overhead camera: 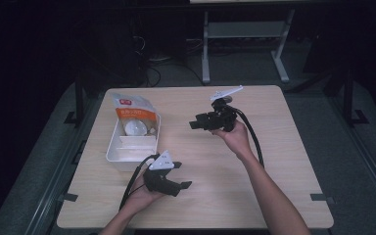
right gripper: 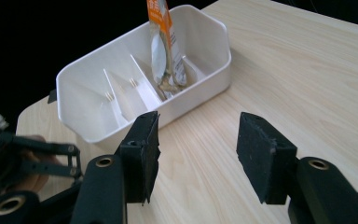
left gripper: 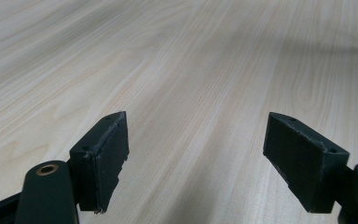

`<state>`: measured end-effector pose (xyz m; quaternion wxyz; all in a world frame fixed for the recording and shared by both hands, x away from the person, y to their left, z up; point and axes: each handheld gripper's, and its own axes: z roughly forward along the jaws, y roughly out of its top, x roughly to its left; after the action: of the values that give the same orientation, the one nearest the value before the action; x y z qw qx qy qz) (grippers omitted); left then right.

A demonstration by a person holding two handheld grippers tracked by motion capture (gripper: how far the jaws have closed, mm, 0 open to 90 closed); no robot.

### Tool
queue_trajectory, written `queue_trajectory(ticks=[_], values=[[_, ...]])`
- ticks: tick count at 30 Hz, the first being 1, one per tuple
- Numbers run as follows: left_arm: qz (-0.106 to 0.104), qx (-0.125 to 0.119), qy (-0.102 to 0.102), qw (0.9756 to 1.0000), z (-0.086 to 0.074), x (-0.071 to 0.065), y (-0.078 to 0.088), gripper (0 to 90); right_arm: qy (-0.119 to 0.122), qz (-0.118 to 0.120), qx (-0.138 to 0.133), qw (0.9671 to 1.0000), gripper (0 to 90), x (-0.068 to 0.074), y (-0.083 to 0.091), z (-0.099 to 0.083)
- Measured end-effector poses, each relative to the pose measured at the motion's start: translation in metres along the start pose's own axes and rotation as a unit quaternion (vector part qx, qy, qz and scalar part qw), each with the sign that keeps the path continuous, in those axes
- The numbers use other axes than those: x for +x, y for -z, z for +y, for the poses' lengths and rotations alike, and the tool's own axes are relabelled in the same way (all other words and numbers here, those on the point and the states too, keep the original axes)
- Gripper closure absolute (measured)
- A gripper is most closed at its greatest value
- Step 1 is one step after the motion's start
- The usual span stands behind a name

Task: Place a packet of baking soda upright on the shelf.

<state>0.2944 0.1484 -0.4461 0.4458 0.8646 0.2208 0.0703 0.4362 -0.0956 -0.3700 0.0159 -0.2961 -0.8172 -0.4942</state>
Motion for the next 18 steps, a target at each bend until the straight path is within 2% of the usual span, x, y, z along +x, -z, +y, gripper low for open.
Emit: queue_trajectory(ticks=[9,18], values=[[0.005,0.006,-0.001,1.0,0.0,0.0,-0.001,21.9,-0.02,-0.009,-0.001,0.9998,45.7,-0.008,0.028,-0.021],[0.008,0.007,0.0,0.9999,0.0,0.0,-0.002,21.9,-0.033,-0.021,-0.002,0.9992,44.1,-0.014,0.048,-0.045]])
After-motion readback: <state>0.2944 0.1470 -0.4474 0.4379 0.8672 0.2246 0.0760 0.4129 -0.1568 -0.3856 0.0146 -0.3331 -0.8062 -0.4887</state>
